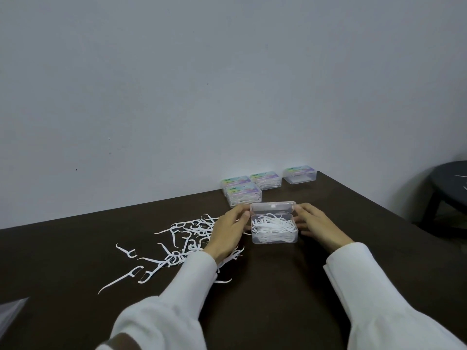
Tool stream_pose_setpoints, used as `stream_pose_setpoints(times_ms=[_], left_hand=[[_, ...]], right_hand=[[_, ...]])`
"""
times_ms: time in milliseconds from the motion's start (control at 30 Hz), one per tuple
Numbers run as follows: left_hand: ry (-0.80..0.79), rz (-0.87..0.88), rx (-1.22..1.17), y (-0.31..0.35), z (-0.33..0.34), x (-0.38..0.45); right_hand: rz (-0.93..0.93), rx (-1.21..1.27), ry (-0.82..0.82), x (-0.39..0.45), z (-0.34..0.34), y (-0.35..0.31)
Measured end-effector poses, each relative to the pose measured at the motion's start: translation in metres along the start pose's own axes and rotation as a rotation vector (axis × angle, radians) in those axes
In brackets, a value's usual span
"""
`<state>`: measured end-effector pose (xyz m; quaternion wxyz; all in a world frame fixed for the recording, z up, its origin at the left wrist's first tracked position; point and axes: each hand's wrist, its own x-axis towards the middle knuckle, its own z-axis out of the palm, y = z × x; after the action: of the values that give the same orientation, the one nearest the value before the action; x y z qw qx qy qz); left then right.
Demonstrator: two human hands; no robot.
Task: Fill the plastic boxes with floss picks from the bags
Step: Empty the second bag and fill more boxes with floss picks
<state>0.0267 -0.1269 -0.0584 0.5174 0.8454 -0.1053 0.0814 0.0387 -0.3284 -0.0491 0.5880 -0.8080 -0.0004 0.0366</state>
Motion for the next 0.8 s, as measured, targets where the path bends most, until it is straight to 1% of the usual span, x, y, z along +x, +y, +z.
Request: stream_pose_setpoints(times_ms=[133,333,633,800], left_hand=[[-0.007,0.041,0.09,-0.0012,0.0002,-0.0039],[-0.038,0.026,0.105,0.0002,-0.0009,-0.0046],[-0.062,0.033,0.099,0.0047,-0.0014,-0.0061],[-0.057,0.058,0.161,0.0042,0.002,-0.0051]], right_hand=[[0.018,0.058,0.023,-0.0005,-0.0014,-0.0015],[0.015,-0.145,-0.049,-0.005,-0.0054,-0.0009],[0.009,-0.177,-0.053,-0.0053,-0.006,-0.0004],[-0.025,-0.162,-0.026,-0.0064,-0.0038,0.0018]])
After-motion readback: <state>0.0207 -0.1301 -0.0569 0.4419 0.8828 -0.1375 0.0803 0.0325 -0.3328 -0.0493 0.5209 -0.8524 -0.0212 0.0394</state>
